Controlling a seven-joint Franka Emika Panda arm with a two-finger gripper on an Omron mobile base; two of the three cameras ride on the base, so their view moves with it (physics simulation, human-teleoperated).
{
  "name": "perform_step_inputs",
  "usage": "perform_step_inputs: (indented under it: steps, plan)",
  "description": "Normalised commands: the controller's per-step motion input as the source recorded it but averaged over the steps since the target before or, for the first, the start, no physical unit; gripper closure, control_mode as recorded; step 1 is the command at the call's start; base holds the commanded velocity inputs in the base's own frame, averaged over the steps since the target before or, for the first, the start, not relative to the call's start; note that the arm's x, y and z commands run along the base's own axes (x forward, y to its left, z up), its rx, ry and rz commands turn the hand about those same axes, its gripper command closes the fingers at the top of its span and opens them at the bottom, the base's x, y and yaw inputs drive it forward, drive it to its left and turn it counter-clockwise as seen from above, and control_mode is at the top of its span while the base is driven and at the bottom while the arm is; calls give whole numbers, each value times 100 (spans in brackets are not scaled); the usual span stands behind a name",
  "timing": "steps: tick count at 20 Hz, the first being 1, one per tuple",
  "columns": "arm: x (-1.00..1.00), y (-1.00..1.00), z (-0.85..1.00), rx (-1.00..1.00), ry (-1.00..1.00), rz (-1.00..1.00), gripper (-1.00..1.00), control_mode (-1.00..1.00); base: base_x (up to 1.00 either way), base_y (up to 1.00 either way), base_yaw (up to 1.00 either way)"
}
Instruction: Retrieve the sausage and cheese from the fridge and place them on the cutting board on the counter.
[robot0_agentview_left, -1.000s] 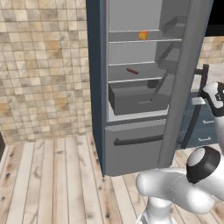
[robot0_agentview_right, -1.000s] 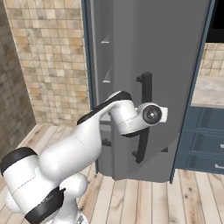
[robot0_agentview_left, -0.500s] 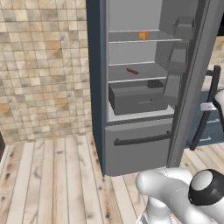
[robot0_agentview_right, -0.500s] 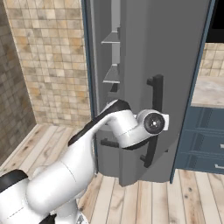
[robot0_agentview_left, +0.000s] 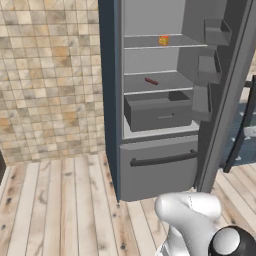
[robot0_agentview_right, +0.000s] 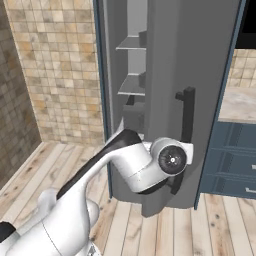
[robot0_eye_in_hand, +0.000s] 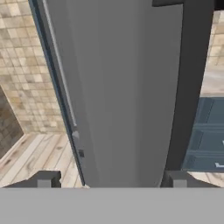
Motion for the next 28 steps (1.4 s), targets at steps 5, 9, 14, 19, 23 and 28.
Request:
perform_step_inputs:
  steps: [5,9,14,19,23,28]
  plan:
    - [-18,79,38,0,1,-2,-100,-100,0,0,0]
    - [0,97,48,3,1,-3,-100,-100,0,0,0]
    - [2,88,43,10,8,-5,-100,-100,0,0,0]
    - [43,67,4,19,12,-17,-100,-100,0,0,0]
    - [60,42,0,24,10,-34,-100,-100,0,0,0]
    - [64,29,0,35,3,-31,-100,-100,0,0,0]
